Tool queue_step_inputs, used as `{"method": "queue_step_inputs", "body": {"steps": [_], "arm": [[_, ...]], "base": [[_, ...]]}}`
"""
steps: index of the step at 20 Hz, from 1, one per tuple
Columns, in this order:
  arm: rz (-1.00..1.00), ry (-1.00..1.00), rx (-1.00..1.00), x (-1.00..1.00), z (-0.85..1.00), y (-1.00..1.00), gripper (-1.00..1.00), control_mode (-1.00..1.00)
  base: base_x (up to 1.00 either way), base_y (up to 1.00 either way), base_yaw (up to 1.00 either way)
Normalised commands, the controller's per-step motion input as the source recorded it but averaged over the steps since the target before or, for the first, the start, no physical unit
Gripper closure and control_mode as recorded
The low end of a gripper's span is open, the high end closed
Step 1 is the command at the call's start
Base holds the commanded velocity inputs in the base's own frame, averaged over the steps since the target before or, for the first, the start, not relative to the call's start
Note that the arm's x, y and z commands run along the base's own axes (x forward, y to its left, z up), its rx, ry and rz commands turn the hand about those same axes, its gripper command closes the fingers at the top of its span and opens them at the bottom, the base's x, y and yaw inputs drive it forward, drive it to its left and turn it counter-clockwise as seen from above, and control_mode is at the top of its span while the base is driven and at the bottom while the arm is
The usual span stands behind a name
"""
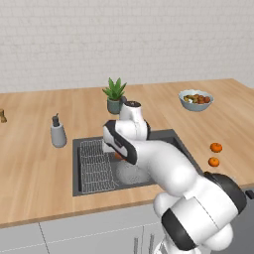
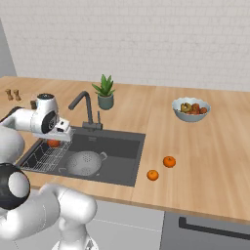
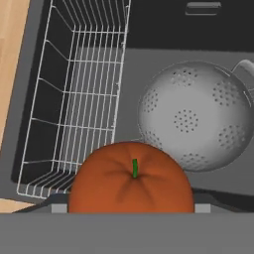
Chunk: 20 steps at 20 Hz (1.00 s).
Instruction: Put the colander in the sink, put the orange, tangerine, orange in the colander, and turn on the sink faucet and pour water over the colander.
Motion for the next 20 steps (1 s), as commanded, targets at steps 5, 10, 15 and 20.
{"method": "queue_step_inputs", "body": {"steps": [5, 10, 15, 20], "arm": [[0.15, 0.06, 0.08, 0.01, -0.2, -0.98, 1.0, -1.0], [0.1, 0.25, 0.0, 0.18, -0.03, -0.82, 1.0, -1.0], [0.06, 0.03, 0.0, 0.32, -0.23, -0.21, 1.0, -1.0], [0.17, -0.14, 0.05, 0.33, -0.4, 0.0, 1.0, -1.0]], "base": [[0.0, 0.0, 0.0], [0.0, 0.0, 0.0], [0.0, 0.0, 0.0], [0.0, 0.0, 0.0]]}}
